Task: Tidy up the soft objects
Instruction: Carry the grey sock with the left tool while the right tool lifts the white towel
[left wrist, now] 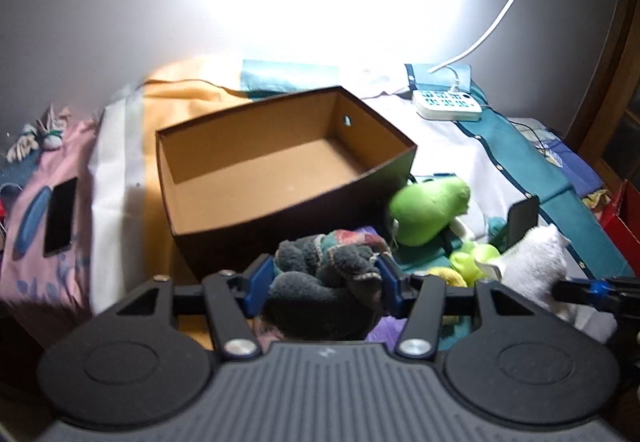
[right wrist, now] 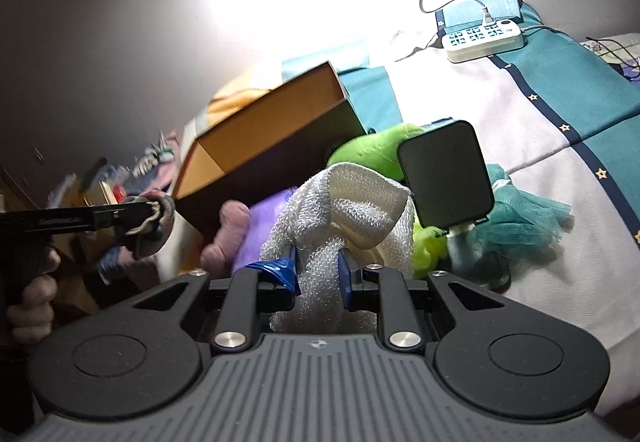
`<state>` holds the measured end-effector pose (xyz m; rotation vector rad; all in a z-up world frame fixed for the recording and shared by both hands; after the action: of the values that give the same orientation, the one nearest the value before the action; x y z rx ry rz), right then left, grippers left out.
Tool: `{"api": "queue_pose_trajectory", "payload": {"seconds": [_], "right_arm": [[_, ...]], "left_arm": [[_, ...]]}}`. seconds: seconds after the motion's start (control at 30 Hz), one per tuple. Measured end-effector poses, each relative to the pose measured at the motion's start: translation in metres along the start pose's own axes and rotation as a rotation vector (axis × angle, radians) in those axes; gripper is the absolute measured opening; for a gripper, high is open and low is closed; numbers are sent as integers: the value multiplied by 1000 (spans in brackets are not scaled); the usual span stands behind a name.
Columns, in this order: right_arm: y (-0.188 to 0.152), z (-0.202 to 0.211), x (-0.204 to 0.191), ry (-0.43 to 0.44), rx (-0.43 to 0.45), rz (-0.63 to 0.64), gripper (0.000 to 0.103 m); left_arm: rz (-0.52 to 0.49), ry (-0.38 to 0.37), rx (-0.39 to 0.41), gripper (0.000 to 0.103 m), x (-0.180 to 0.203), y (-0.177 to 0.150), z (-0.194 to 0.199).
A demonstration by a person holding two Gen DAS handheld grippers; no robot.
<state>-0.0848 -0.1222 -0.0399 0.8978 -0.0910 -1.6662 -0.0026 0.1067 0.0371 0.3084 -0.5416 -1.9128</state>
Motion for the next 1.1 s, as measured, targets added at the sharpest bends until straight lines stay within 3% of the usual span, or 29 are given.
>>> {"api": "queue_pose_trajectory", "payload": {"seconds": [0.37,0.47,0.57,0.63,0.73,0.8,1.0,1.1], "right_arm": [[21,7,-17,98,82,23,1],[31,0,-18,50,89,64,1],[33,-13,-11,44,32,77,2],[32,-18,-4,44,-15,85,9],[25,-33,3,58,-153,118,10],[17,-40,8,19,-221,152,11],[-12,-52,16,55,-352,161,13],[-27,-63,15,23,-388,179,13]], "left_arm": [[54,160,55,55,-29,71,-35],[69,146,51,56,-33,85,-58],[94,135,12,56,-32,90,-84],[99,124,-10,56,-28,91,-96],[102,134,-27,56,-25,94,-107],[113,142,-31,56,-27,97,-113],[127,171,-45,56,-33,104,-128],[132,171,-52,56,-34,106,-131]]}}
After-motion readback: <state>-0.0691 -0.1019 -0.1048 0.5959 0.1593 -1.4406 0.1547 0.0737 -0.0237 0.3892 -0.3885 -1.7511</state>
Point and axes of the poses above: each gripper's, at about its wrist camera, not at the fingertips, and z roughly against the way its jaws point, x to its right, y to its top, the point moved 5 cm from there along -z, roughly the way its jaws point, and after that the axes turned 15 degrees about -x, right-handed, at the moved point
